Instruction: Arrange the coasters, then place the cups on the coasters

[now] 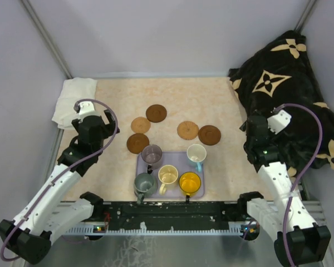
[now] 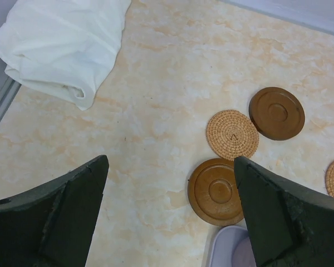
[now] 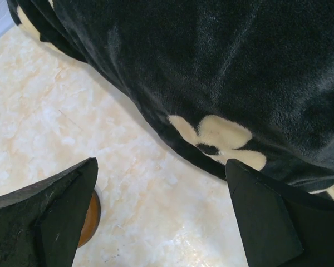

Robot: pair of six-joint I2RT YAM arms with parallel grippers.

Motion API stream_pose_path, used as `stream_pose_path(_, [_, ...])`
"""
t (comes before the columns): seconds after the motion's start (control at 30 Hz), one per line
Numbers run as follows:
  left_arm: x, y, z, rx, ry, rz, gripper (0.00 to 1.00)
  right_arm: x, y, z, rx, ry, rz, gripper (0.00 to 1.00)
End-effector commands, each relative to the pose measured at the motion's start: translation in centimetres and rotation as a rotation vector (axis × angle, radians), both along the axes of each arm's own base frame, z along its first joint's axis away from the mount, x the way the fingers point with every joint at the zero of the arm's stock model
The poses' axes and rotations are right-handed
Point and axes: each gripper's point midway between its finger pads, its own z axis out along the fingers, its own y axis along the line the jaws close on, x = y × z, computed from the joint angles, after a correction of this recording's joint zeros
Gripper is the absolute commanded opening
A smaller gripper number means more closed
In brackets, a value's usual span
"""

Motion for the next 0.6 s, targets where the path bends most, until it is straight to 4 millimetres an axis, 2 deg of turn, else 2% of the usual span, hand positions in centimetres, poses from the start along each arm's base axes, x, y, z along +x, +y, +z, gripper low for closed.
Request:
stream_pose_path(0.0, [-0.39, 0.69, 0.21, -0.007, -0.016, 0.029, 1.00, 0.62, -0.34, 0.94, 0.001, -0.052, -0.037, 0.99])
stream_pose_path(0.57, [-0.41, 0.70, -0.02, -0.003, -0.007, 0.030, 1.00, 0.67, -0.23, 0.58, 0.009, -0.043, -0.037, 0.99])
